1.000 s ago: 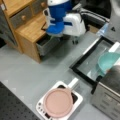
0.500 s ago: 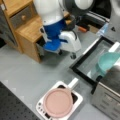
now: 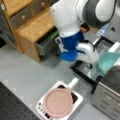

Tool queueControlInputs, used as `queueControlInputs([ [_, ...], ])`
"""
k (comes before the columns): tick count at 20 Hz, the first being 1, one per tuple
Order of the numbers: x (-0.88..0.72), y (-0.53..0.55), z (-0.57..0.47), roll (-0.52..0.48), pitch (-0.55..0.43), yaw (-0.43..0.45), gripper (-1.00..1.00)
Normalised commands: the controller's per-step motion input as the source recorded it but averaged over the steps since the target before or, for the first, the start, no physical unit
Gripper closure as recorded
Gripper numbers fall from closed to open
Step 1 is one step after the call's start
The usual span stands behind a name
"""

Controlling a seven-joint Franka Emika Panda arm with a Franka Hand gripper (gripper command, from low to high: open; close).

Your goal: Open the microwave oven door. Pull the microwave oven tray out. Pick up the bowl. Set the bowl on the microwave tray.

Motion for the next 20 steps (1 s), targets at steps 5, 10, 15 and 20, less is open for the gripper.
queueControlInputs([
  [5, -0.15, -0.58, -0.46, 0.159, -0.254, 0.011, -1.00],
  [10, -0.11, -0.49, -0.17, 0.197, -0.094, 0.060, -1.00],
  [15, -0.01, -0.07, -0.08, 0.189, -0.039, -0.012, -1.00],
  [20, 0.11, 0.14, -0.12, 0.159, -0.055, -0.125, -1.00],
])
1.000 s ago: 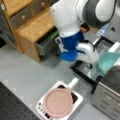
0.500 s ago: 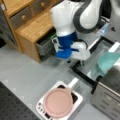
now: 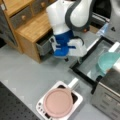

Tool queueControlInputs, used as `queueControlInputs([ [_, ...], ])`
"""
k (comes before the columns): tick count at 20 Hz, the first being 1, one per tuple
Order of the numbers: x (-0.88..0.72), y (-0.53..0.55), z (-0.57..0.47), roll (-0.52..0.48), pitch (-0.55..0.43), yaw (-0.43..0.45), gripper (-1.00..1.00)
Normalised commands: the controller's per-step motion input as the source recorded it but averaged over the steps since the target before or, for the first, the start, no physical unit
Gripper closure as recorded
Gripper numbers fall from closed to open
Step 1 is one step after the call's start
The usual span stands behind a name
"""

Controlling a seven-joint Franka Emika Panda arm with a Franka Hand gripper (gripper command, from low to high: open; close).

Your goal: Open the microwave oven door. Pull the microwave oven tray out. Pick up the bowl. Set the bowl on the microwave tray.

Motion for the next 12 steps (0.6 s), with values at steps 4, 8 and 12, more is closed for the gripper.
queueControlInputs([
  [4, 0.16, 0.14, -0.18, 0.120, -0.090, -0.131, -1.00],
  [8, 0.14, 0.01, -0.21, 0.105, -0.116, -0.069, -1.00],
  [12, 0.05, -0.09, -0.14, 0.132, -0.089, -0.021, -1.00],
])
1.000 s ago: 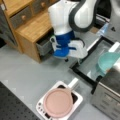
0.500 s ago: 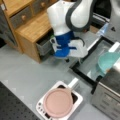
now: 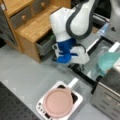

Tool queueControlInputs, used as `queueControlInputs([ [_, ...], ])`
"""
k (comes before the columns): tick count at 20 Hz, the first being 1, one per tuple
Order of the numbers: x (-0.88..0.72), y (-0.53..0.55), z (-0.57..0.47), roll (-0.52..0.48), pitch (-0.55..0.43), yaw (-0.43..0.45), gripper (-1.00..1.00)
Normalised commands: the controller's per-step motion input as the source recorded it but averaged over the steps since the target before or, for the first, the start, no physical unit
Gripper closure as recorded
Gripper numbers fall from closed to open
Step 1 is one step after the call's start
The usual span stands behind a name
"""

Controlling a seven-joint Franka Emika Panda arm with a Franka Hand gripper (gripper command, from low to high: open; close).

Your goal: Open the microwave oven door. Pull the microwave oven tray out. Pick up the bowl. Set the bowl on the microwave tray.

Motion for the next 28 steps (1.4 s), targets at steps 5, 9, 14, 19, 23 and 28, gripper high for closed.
queueControlInputs([
  [5, 0.01, -0.03, -0.01, 0.229, 0.008, -0.017, -1.00],
  [9, 0.01, 0.07, 0.07, 0.314, 0.056, -0.064, -1.00],
  [14, 0.06, 0.10, 0.09, 0.305, 0.054, -0.103, -1.00],
  [19, 0.04, 0.08, 0.27, 0.298, 0.116, -0.087, -1.00],
  [23, -0.01, 0.13, 0.48, 0.269, 0.196, -0.088, -1.00],
  [28, -0.01, 0.13, 0.49, 0.170, 0.204, -0.054, -1.00],
])
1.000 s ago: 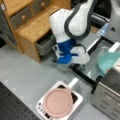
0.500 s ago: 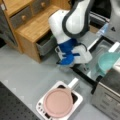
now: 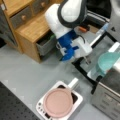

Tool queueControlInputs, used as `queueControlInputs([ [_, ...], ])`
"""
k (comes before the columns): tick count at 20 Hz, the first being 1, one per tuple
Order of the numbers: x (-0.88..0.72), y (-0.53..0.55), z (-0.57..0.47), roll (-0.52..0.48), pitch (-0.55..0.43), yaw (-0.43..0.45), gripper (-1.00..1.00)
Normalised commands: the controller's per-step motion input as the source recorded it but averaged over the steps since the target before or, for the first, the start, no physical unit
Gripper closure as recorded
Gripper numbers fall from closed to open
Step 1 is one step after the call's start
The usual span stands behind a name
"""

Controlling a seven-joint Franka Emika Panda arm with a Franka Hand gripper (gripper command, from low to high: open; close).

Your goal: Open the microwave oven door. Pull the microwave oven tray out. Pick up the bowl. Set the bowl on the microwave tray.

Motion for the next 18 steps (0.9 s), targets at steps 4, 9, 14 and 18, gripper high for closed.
queueControlInputs([
  [4, 0.03, 0.17, 0.37, 0.080, 0.186, -0.028, -1.00],
  [9, 0.09, 0.26, 0.26, 0.056, 0.141, -0.035, -1.00],
  [14, 0.18, 0.46, 0.25, 0.079, 0.114, -0.100, -1.00],
  [18, 0.18, 0.53, 0.25, 0.088, 0.103, -0.175, -1.00],
])
